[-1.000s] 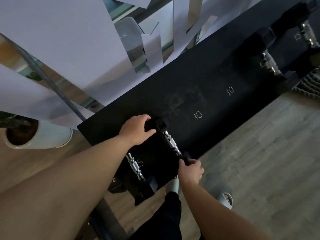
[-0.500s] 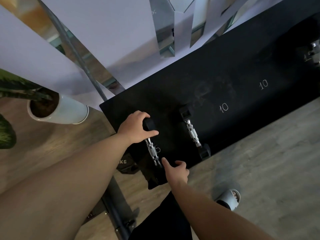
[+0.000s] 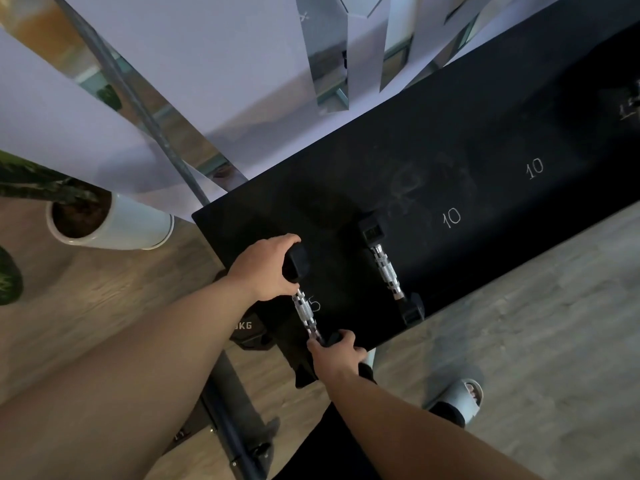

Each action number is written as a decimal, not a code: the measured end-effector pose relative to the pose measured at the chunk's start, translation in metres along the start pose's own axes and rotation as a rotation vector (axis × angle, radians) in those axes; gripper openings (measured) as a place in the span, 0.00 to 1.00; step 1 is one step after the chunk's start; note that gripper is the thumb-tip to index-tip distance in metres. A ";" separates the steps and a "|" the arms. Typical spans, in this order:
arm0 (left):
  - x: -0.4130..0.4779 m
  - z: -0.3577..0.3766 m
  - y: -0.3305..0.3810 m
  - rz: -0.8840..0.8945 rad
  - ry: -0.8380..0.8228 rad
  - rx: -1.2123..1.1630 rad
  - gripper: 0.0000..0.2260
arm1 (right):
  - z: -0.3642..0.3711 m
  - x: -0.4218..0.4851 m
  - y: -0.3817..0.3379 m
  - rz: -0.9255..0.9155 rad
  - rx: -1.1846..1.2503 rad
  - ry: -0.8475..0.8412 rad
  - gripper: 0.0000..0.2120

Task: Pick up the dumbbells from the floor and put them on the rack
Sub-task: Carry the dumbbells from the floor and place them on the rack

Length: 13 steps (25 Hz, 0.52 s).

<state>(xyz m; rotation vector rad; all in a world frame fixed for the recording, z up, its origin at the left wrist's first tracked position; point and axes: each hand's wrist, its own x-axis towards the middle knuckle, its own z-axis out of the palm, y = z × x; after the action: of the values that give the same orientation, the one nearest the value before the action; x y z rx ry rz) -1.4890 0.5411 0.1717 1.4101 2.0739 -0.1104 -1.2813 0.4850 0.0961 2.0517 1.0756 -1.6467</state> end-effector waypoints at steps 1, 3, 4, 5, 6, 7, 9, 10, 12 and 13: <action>-0.001 -0.001 0.000 -0.007 -0.004 -0.009 0.39 | -0.002 0.001 0.001 -0.008 0.012 -0.004 0.37; -0.005 -0.003 0.001 -0.033 0.007 -0.036 0.39 | -0.011 0.000 0.001 -0.022 0.016 -0.012 0.38; -0.008 -0.005 0.002 -0.052 0.020 -0.051 0.39 | -0.018 -0.001 -0.001 -0.031 0.026 -0.013 0.37; -0.011 -0.007 0.003 -0.075 0.033 -0.064 0.39 | -0.027 -0.003 -0.003 -0.048 0.037 -0.015 0.37; -0.015 -0.013 0.006 -0.095 0.044 -0.076 0.40 | -0.039 -0.007 -0.007 -0.073 0.043 -0.013 0.37; -0.018 -0.019 0.010 -0.117 0.054 -0.093 0.41 | -0.051 -0.011 -0.011 -0.100 0.044 -0.010 0.37; -0.018 -0.037 0.026 -0.148 0.065 -0.126 0.42 | -0.078 -0.019 -0.021 -0.157 0.030 0.015 0.38; -0.016 -0.047 0.036 -0.147 0.071 -0.130 0.42 | -0.092 -0.024 -0.027 -0.180 0.032 0.027 0.38; -0.006 -0.071 0.063 -0.112 0.102 -0.108 0.43 | -0.120 -0.033 -0.038 -0.208 0.079 0.046 0.39; 0.001 -0.082 0.078 -0.089 0.114 -0.090 0.43 | -0.132 -0.034 -0.043 -0.211 0.111 0.062 0.40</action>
<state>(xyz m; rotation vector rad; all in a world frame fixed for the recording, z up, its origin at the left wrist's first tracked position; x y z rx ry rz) -1.4582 0.6077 0.2576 1.2981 2.2064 0.0272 -1.2213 0.5862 0.1768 2.1337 1.2887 -1.7892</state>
